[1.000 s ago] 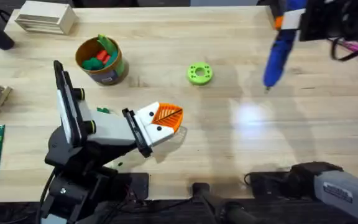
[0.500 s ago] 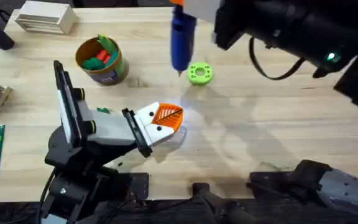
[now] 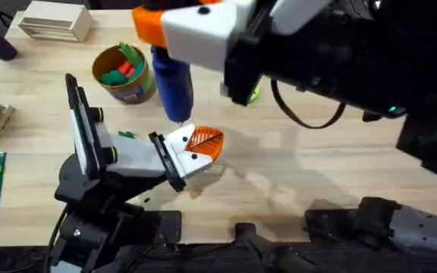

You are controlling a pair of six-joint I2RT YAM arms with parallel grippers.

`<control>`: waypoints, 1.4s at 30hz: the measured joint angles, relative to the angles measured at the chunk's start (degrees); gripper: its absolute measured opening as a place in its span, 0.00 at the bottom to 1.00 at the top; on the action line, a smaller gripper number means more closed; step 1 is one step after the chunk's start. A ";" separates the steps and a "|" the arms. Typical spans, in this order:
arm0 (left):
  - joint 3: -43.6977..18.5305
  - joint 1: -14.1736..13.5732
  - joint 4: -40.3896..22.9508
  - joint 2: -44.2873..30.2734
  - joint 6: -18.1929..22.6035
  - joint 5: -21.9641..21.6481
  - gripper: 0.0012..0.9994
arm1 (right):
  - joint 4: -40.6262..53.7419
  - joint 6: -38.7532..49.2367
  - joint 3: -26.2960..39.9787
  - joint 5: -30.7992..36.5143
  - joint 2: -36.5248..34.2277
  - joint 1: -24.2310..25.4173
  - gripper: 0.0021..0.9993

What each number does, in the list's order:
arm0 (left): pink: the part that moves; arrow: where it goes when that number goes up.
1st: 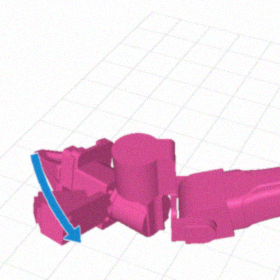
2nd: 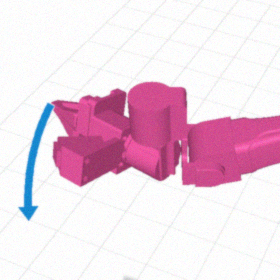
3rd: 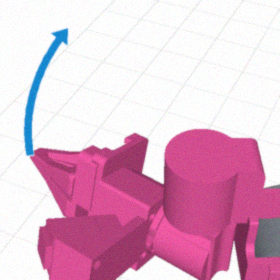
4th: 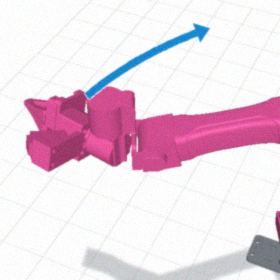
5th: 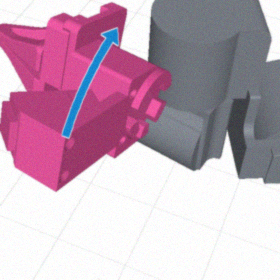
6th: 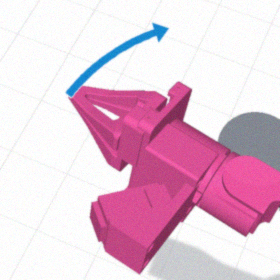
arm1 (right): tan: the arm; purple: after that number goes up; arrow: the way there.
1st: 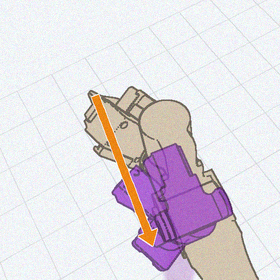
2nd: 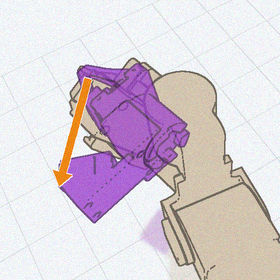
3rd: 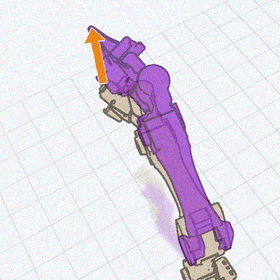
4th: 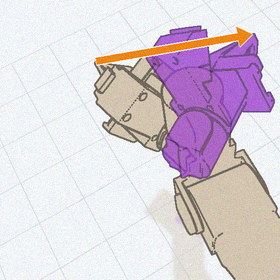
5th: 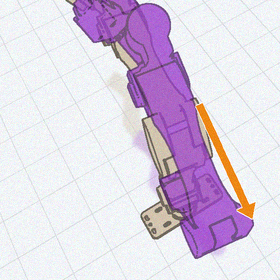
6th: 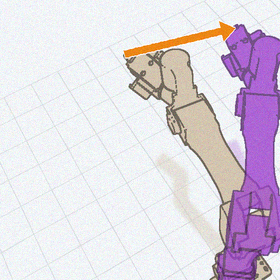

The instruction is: Pick up the gripper from the table and insert it into the empty holder that is missing its gripper. Then pick up a screw, insert it into the mounting hole, and use the screwdriver to tighten it. Finally, clean up the table by picking up the vegetable and placing it into the bucket.

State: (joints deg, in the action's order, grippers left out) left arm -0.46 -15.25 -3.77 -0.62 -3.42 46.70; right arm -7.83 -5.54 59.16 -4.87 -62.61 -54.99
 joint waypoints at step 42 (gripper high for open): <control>-0.01 0.00 0.00 0.00 0.00 0.00 0.00 | 2.40 1.73 0.00 -3.55 -2.28 -0.52 0.03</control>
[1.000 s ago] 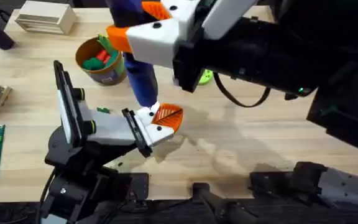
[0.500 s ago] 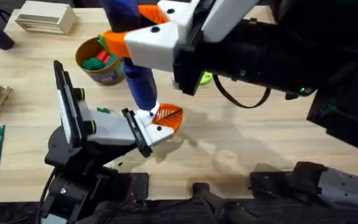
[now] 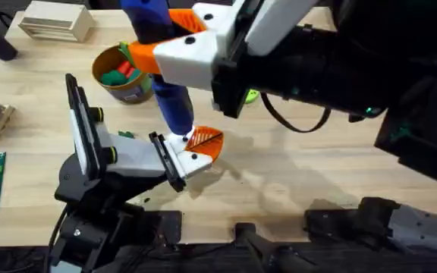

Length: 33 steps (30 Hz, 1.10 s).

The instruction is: Pick up the gripper from the table and insert it into the empty holder that is missing its gripper. Then pick up a screw, insert it into the mounting hole, and use the screwdriver to tighten it. Finally, clean up the table by picking up the vegetable and placing it into the bucket.

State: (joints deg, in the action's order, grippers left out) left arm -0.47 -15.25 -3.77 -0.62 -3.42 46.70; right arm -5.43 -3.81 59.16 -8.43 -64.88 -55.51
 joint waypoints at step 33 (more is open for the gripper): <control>0.02 0.00 0.00 0.00 0.00 0.00 0.00 | -5.96 0.91 -0.17 -0.24 0.00 0.11 0.03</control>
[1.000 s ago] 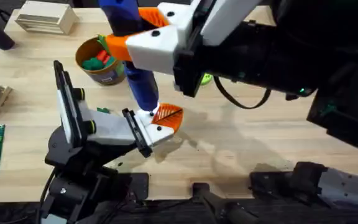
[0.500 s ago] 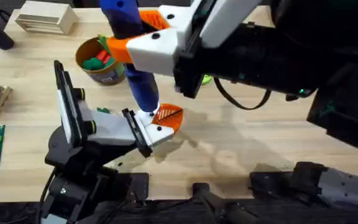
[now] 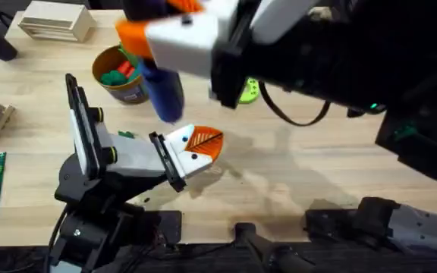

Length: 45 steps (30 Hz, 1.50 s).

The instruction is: Pick up the gripper from the table and insert it into the empty holder that is missing its gripper. Then pick up a screw, insert it into the mounting hole, and use the screwdriver to tighten it. Finally, clean up the table by picking up the vegetable and placing it into the bucket.

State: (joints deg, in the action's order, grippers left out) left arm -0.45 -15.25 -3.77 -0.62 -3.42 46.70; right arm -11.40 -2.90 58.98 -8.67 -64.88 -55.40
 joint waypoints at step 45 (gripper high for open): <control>-0.01 0.00 -0.02 0.00 0.00 -0.17 0.00 | 19.18 63.83 0.00 28.80 -37.55 38.57 0.03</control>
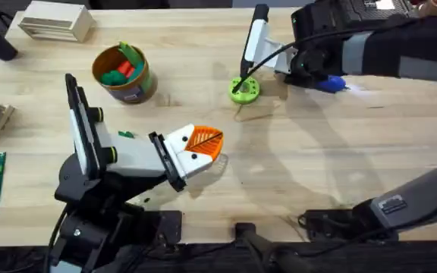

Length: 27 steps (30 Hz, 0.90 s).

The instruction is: Pick up the gripper from the table and insert it into the empty holder that is missing its gripper. Then pick up a screw, insert it into the mounting hole, and use the screwdriver to tighten it. Finally, clean up the table by picking up the vegetable and placing it into the bucket.

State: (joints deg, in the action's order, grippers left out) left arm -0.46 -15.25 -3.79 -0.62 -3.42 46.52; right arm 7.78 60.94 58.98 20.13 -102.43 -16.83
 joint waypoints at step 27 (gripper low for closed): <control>-0.01 0.00 -0.18 0.00 0.02 0.00 0.98 | 9.48 -37.36 1.22 -7.99 20.08 -0.57 0.99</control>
State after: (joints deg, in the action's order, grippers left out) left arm -0.47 -15.25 -3.97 -0.62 -3.40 46.52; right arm 17.26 23.57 60.20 12.14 -82.35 -17.40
